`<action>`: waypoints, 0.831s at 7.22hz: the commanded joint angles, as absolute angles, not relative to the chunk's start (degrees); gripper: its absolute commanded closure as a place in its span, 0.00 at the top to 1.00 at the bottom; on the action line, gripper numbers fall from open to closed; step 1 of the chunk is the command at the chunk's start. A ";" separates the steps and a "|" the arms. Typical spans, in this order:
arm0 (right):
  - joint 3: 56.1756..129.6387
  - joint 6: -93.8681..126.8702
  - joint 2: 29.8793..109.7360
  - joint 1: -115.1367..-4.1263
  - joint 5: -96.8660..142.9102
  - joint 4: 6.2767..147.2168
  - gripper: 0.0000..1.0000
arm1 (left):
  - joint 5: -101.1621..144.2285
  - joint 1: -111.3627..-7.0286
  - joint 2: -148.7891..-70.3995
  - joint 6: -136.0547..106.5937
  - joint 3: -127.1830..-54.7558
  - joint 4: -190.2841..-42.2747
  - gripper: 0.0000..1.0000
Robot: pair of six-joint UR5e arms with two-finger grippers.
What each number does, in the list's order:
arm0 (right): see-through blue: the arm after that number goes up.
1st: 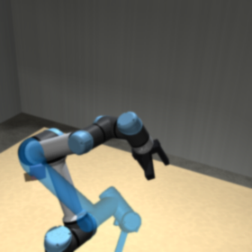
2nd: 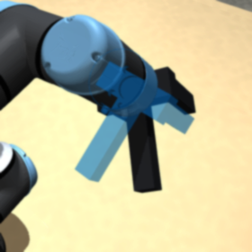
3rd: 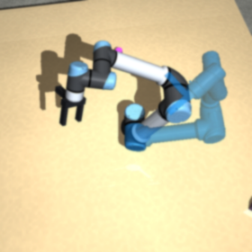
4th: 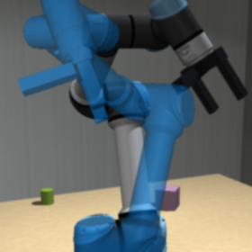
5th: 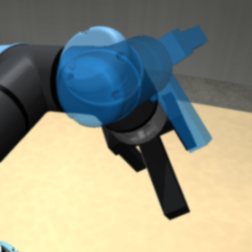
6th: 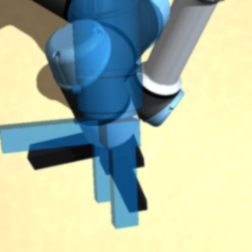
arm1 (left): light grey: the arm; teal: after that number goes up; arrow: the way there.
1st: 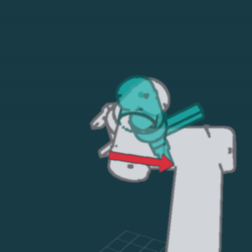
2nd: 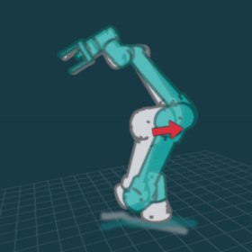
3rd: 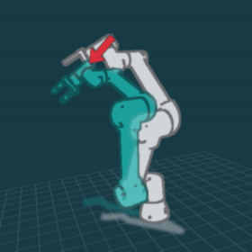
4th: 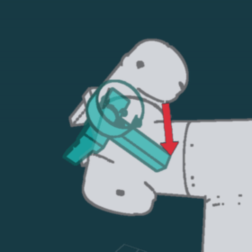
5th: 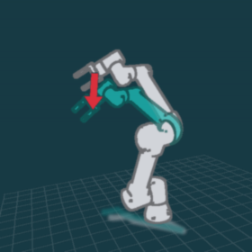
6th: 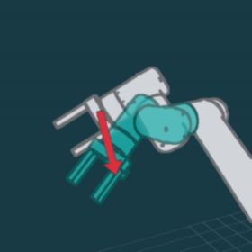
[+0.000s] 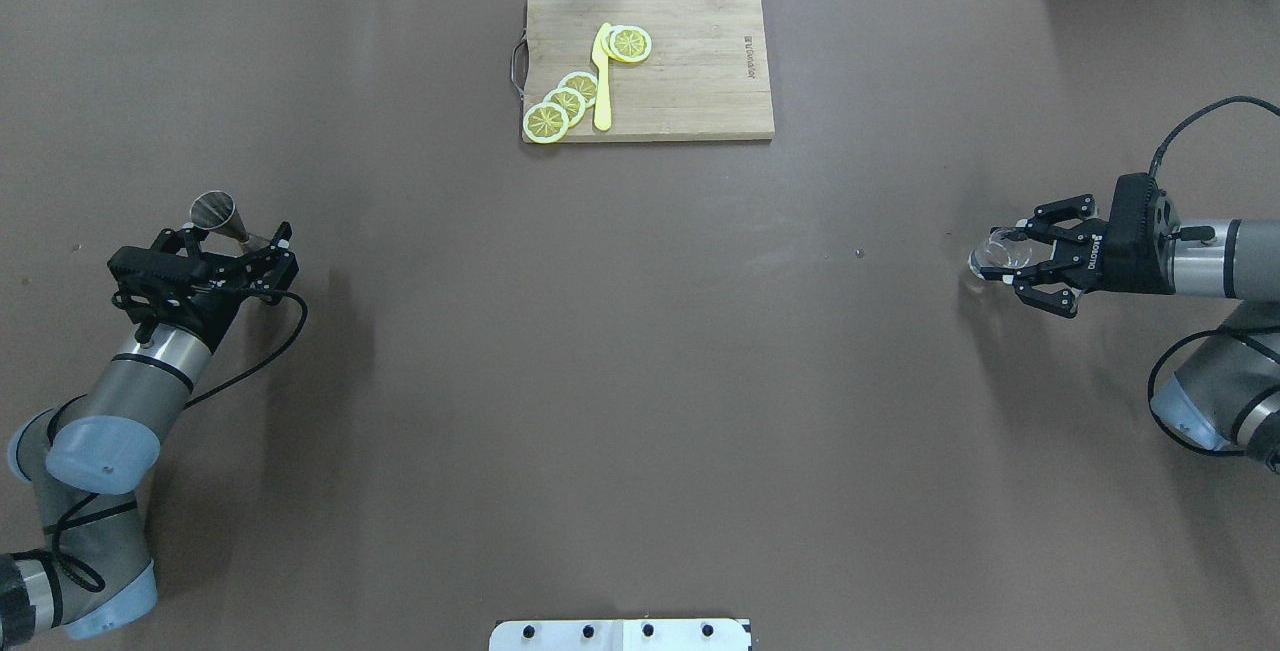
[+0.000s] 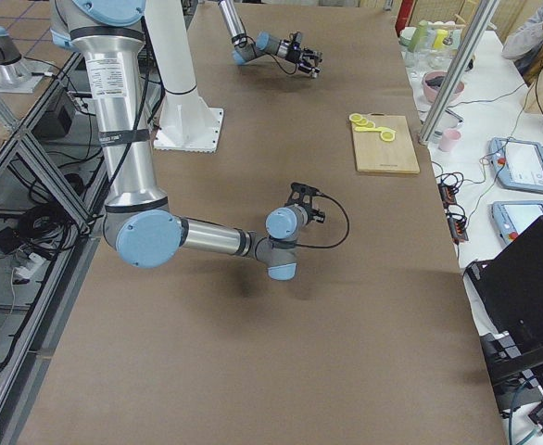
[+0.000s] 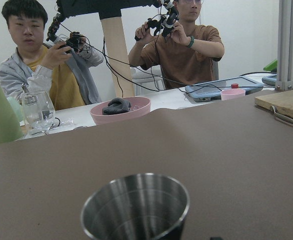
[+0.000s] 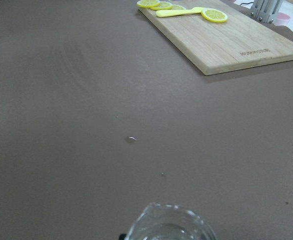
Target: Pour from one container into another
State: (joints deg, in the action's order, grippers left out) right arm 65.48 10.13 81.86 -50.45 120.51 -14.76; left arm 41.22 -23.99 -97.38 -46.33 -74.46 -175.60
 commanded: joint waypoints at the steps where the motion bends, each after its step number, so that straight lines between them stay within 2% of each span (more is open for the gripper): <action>1: 65.48 11.16 81.83 -50.45 120.50 -14.77 0.51 | 40.96 -24.08 -97.03 -46.32 -74.62 -175.69 0.98; 3: 65.48 11.25 81.74 -50.45 120.41 -14.68 0.57 | 40.87 -24.26 -95.03 -46.32 -76.80 -175.78 0.98; 4: 65.48 11.25 81.83 -50.45 120.41 -14.76 0.59 | 41.04 -24.26 -91.88 -46.32 -80.30 -175.69 0.98; 6: 65.48 11.25 81.74 -50.45 120.41 -14.77 0.59 | 40.78 -24.17 -89.48 -46.32 -84.27 -175.69 0.98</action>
State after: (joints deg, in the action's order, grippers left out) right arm 65.48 11.25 81.80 -50.45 120.41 -14.76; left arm 40.88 -24.20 -90.80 -46.32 -81.91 -175.70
